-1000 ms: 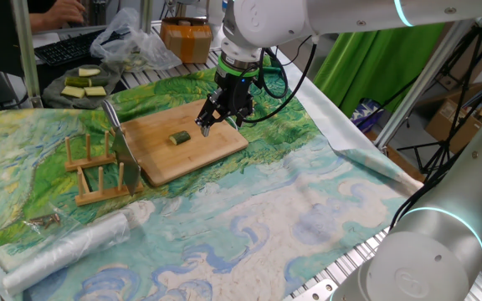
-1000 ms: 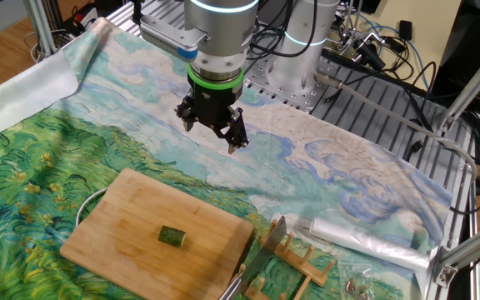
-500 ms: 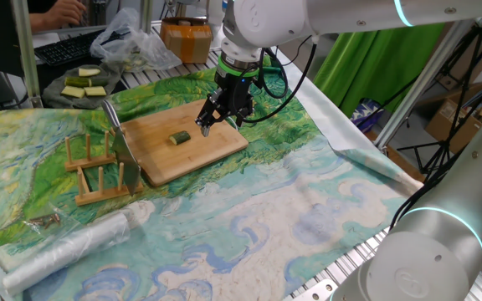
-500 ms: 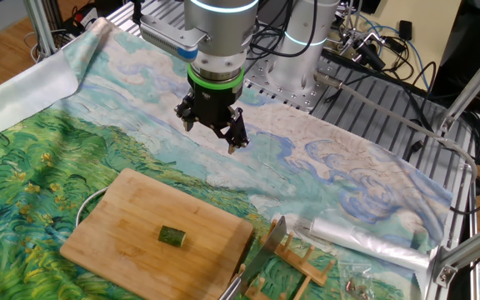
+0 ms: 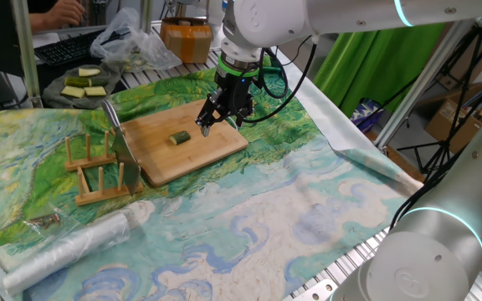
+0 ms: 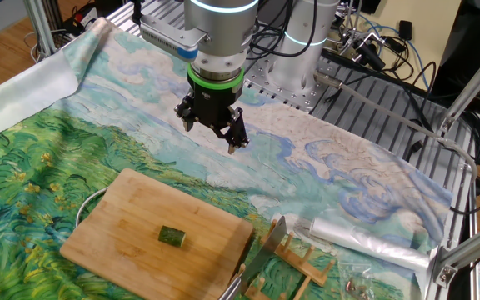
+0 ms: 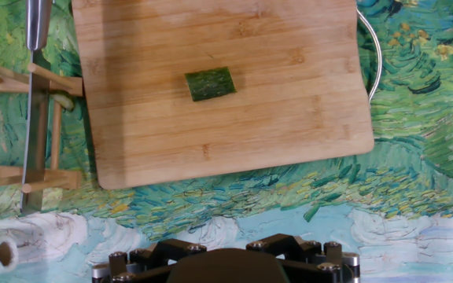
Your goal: Chop the cucumber into shreds
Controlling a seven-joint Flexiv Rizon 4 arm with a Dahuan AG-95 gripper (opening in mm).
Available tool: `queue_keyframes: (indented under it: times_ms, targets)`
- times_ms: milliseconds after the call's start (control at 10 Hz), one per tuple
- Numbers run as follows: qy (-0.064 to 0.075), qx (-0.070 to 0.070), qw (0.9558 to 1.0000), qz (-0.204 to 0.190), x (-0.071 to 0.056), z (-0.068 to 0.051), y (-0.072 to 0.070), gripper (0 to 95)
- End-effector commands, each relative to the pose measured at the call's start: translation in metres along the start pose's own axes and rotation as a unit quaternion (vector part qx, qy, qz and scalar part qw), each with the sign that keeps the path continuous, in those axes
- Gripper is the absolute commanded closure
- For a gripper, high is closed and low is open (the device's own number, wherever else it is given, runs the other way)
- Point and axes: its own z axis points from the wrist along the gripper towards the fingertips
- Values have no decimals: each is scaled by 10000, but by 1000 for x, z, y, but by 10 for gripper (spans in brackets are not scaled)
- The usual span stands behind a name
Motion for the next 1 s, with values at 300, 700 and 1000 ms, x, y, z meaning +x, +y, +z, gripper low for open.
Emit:
queue_keyframes:
  times_ms: [300, 700, 1000]
  targets:
    - [-84, -133, 9947, 1017, 0, 0, 0, 950]
    - [-82, -135, 9948, 1007, 0, 0, 0, 950]
    - [-83, -137, 9949, 996, 0, 2, 1, 950]
